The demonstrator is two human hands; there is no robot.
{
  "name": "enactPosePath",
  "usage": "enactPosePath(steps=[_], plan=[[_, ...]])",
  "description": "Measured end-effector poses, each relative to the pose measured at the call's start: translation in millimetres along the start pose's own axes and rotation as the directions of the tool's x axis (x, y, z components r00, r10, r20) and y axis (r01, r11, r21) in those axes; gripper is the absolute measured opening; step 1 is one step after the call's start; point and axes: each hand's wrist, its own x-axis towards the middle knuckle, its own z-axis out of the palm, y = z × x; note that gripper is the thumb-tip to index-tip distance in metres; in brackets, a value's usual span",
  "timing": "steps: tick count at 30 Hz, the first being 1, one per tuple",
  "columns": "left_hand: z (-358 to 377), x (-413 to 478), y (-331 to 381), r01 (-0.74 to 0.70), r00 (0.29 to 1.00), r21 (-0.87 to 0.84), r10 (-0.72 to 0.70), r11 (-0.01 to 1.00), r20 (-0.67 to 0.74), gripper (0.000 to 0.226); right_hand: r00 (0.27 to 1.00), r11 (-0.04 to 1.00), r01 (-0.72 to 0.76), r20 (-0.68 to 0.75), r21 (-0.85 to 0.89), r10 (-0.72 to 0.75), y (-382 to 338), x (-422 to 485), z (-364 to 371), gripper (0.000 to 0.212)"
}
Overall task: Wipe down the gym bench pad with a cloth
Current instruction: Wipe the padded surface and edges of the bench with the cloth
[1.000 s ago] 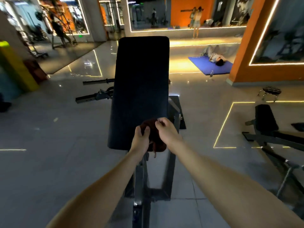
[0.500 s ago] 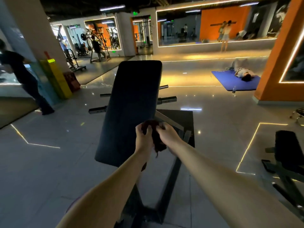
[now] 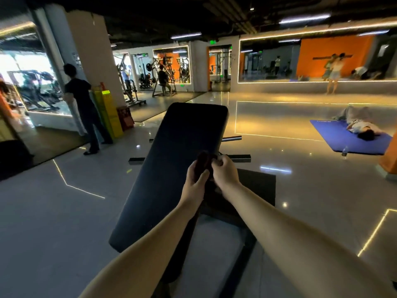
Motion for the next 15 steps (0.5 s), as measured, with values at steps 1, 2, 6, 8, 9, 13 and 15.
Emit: enactPosePath(steps=[1,2,6,8,9,13,15], plan=[[3,13,-4,-0.01,1.0,0.035,0.01,0.999,-0.004,0.052,0.999,1.0,0.018,0.031,-0.019,-0.017,0,14,2,0.021],[7,28,-7,-0.024,1.0,0.061,0.024,0.998,-0.011,0.057,0.996,0.998,0.04,0.079,-0.042,-0.036,1,30,4,0.021],[19,76,-9,-0.038,0.991,0.145,0.056,0.989,-0.124,0.061,0.962,0.985,0.137,0.251,-0.105,-0.107,-1,84,5,0.012],[25,102,-9,-0.05,0.972,0.21,0.095,0.976,-0.213,0.058,0.945,0.972,0.198,0.288,-0.127,-0.155,-2,116,2,0.016],[29,116,-10,-0.058,0.958,0.239,0.121,0.969,-0.259,0.058,0.941,0.966,0.221,0.291,-0.134,-0.175,-1,133,0,0.016],[49,171,-16,-0.034,0.899,0.292,0.157,0.956,-0.408,0.059,0.926,0.93,0.324,0.259,-0.176,-0.274,6,204,-7,0.017],[65,197,-18,-0.057,0.862,0.325,0.211,0.944,-0.461,0.059,0.901,0.884,0.412,0.244,-0.221,-0.359,12,242,-11,0.023]])
